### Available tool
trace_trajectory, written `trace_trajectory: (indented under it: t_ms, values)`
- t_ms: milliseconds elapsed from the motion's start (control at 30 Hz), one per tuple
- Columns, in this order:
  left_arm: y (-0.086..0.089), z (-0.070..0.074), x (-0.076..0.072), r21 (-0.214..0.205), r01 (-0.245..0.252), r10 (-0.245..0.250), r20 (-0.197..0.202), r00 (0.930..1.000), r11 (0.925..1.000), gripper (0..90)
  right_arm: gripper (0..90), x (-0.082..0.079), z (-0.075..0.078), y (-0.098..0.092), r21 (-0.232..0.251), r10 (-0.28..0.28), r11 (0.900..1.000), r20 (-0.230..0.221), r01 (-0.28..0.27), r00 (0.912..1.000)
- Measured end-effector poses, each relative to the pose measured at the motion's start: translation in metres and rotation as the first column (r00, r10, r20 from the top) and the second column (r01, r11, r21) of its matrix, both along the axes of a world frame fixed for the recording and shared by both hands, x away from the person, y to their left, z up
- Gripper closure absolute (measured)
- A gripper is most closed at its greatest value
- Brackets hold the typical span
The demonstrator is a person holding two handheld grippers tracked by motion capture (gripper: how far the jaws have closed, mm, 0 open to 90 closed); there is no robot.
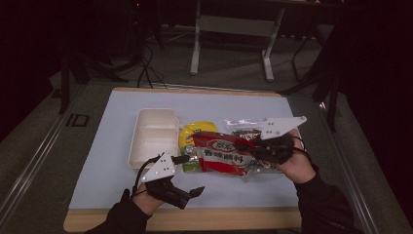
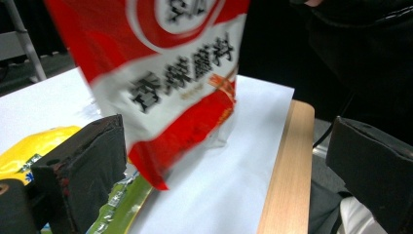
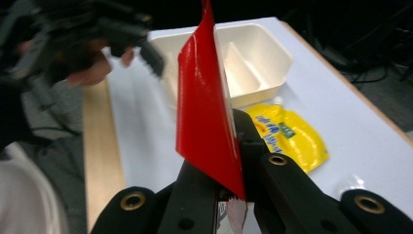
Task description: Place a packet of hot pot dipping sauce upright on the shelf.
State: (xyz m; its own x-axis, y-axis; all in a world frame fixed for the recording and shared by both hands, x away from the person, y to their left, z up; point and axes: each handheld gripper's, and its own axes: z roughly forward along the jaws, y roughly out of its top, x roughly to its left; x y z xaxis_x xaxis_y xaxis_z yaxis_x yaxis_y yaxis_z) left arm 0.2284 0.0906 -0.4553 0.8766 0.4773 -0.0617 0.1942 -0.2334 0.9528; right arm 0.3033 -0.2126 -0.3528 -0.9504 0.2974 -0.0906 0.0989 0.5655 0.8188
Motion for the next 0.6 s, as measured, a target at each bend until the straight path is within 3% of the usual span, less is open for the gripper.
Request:
trace_trajectory:
  t_ms: [233,600]
  values:
    - [-0.007,-0.019,-0.014,0.038,-0.003,0.003,0.000,1.0000,0.9993,2.1,89.2,0.020,0.005,0.012,0.022,-0.015,0.9996,-0.013,0.016,0.9998]
    - [-0.012,-0.048,-0.023,0.068,-0.004,0.005,-0.019,0.9998,0.9977,2.1,89.1,0.044,0.015,0.038,0.027,-0.028,0.9992,0.010,0.028,0.9995]
